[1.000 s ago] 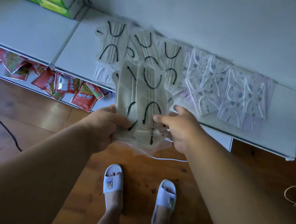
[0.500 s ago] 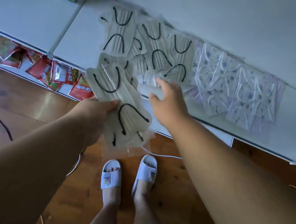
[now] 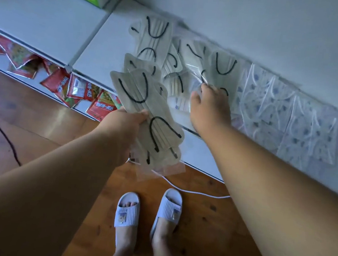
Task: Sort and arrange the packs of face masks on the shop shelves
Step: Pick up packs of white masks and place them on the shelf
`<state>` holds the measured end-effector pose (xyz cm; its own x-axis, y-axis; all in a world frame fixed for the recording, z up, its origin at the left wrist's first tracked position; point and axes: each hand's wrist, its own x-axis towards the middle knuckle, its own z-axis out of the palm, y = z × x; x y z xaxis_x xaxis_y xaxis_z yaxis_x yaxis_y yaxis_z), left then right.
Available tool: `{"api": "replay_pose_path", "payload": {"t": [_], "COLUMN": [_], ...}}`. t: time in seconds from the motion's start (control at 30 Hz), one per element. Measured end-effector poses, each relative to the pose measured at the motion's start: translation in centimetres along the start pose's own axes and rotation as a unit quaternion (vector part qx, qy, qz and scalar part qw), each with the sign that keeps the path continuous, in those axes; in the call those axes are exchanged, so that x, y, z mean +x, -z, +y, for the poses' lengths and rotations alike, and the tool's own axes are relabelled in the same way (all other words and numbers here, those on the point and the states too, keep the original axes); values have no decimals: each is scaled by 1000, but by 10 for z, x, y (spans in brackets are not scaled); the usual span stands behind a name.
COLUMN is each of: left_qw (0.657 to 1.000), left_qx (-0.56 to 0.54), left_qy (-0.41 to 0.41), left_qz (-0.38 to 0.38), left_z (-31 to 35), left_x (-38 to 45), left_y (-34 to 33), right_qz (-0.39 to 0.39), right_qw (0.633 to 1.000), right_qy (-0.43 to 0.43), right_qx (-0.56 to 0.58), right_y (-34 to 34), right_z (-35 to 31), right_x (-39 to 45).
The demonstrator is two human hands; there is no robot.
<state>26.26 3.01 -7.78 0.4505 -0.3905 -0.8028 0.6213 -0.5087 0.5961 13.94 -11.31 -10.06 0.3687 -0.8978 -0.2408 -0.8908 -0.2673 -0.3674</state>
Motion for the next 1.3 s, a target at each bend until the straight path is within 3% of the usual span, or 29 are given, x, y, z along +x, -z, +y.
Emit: {"api": "replay_pose_path", "payload": {"t": [0.1, 0.2, 0.27, 0.37, 0.43, 0.5, 0.6, 0.77, 0.87, 1.07, 1.17, 1.3], "left_qw": [1000, 999, 998, 999, 997, 995, 995, 997, 997, 997, 997, 998], "left_qx": [11, -33, -47, 24, 74, 87, 92, 69, 68, 62, 59, 35], "left_qy": [-9, 6, 27, -9, -34, -36, -35, -26, -28, -30, -32, -30], "left_qz": [3, -24, -42, -30, 1, 14, 16, 17, 20, 34, 28, -34], "left_z": [7, 12, 15, 12, 11, 10, 6, -1, 0, 10, 21, 31], "left_x": [-3, -7, -11, -8, -7, -3, 1, -2, -4, -10, -18, -18], "left_y": [-4, -14, -19, -24, -26, -26, -31, -36, -33, -21, -10, 7], "right_qz": [126, 59, 3, 30, 57, -28, -165, -152, -120, -17, -31, -76], "right_qw": [980, 971, 967, 962, 975, 998, 976, 975, 988, 983, 974, 951], "right_qy": [52, 154, 176, 161, 116, 20, -44, -43, -39, 35, 111, 253], "right_qx": [145, 176, 185, 220, 180, 45, -136, -158, -86, 180, 196, 158], "right_y": [4, -6, -13, -12, -8, -3, -2, 5, 7, 19, 16, -2], "right_z": [-5, -3, 2, 6, 11, 18, 34, 36, 33, 0, -17, -31], "right_x": [-47, -94, -109, -98, -70, -39, -11, -11, -25, -58, -76, -95]}}
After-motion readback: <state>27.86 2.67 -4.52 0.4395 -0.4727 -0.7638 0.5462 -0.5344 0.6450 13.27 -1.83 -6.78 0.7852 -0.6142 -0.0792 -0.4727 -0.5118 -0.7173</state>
